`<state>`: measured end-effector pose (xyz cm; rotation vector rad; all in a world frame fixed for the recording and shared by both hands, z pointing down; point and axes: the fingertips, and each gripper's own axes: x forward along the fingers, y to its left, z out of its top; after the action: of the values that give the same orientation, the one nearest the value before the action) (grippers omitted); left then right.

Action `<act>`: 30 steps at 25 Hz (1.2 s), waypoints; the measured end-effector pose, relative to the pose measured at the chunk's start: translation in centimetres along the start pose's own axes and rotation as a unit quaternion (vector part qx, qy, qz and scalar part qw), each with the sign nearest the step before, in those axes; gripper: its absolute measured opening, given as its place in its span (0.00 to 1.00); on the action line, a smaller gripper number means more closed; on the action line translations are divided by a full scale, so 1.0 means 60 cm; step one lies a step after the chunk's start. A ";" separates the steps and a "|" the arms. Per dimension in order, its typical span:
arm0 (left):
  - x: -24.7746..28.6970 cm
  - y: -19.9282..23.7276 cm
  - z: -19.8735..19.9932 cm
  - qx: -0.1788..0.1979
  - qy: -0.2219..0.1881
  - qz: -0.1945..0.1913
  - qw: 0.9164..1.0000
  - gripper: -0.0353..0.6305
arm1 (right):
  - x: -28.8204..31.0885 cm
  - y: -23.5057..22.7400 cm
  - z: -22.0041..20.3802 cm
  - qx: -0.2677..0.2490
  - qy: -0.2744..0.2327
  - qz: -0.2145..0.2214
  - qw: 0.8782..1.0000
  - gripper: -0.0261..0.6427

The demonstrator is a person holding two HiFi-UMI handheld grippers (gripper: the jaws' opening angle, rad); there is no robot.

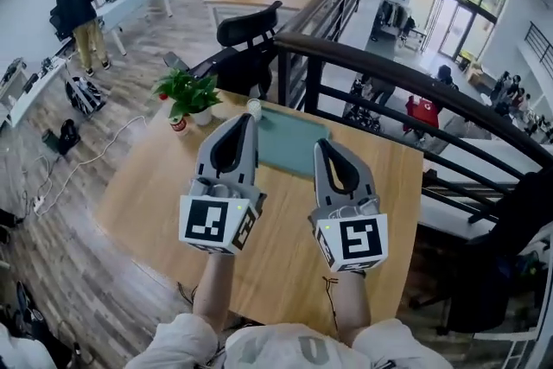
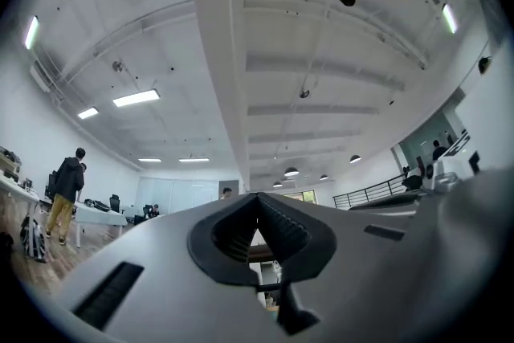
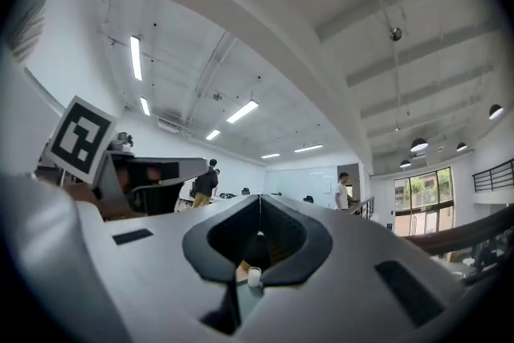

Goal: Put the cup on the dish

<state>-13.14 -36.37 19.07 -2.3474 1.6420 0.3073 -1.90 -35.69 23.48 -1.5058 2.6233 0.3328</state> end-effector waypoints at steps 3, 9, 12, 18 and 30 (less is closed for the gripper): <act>-0.077 -0.053 0.017 -0.022 -0.002 0.001 1.000 0.07 | -0.069 0.001 0.019 0.006 -0.016 -0.014 1.000 0.07; -0.154 -0.117 0.008 -0.022 0.018 -0.007 1.000 0.07 | -0.143 0.019 0.012 0.017 -0.027 -0.012 0.999 0.07; -0.174 -0.129 0.004 -0.030 0.025 -0.009 0.999 0.07 | -0.164 0.037 0.008 0.001 -0.020 -0.013 1.000 0.07; -0.189 -0.137 0.012 -0.029 0.021 -0.013 0.999 0.07 | -0.182 0.061 0.020 -0.013 -0.024 -0.003 1.000 0.07; -0.195 -0.150 0.018 -0.042 0.024 -0.019 0.999 0.07 | -0.189 0.053 0.029 -0.020 -0.028 -0.008 0.999 0.07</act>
<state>-8.69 -22.69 22.56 -2.4633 1.6345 0.3212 1.09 -24.19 24.40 -1.5068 2.5743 0.4210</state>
